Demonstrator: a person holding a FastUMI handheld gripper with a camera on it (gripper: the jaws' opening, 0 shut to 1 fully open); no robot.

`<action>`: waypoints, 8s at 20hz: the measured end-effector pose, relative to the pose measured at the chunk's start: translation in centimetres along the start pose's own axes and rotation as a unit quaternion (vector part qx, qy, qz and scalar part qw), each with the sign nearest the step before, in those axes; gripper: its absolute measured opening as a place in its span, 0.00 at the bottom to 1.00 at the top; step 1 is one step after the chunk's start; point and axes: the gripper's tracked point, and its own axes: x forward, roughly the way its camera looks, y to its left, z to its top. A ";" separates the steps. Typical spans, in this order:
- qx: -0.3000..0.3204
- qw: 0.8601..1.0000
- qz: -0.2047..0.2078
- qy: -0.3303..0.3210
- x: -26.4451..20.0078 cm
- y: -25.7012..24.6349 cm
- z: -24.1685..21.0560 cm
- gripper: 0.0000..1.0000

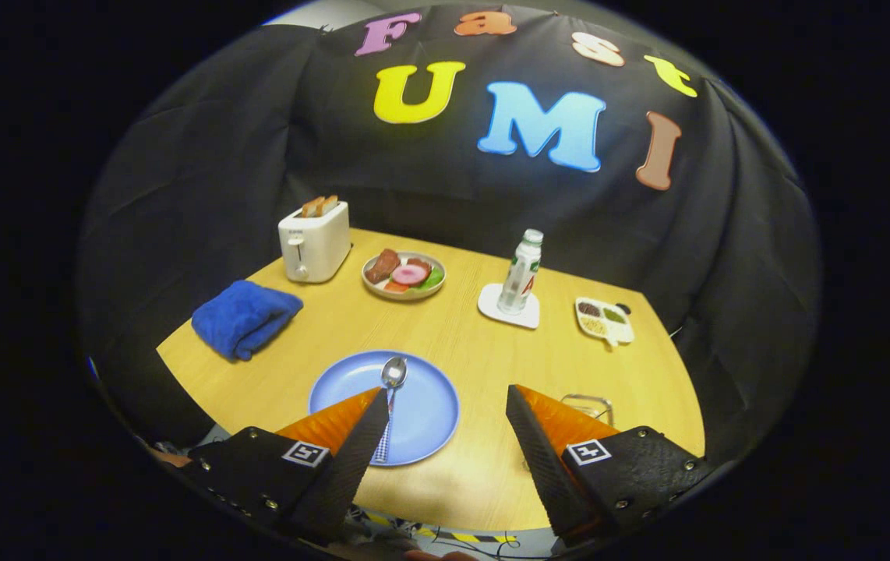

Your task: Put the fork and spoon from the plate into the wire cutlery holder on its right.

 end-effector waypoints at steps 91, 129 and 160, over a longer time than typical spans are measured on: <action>0.158 0.926 0.115 0.324 -6.5 -15.1 2.0 0.14; 0.184 0.939 0.034 0.289 -6.3 -13.0 -0.7 0.99; 0.172 0.901 0.087 0.389 8.1 7.6 -5.3 0.99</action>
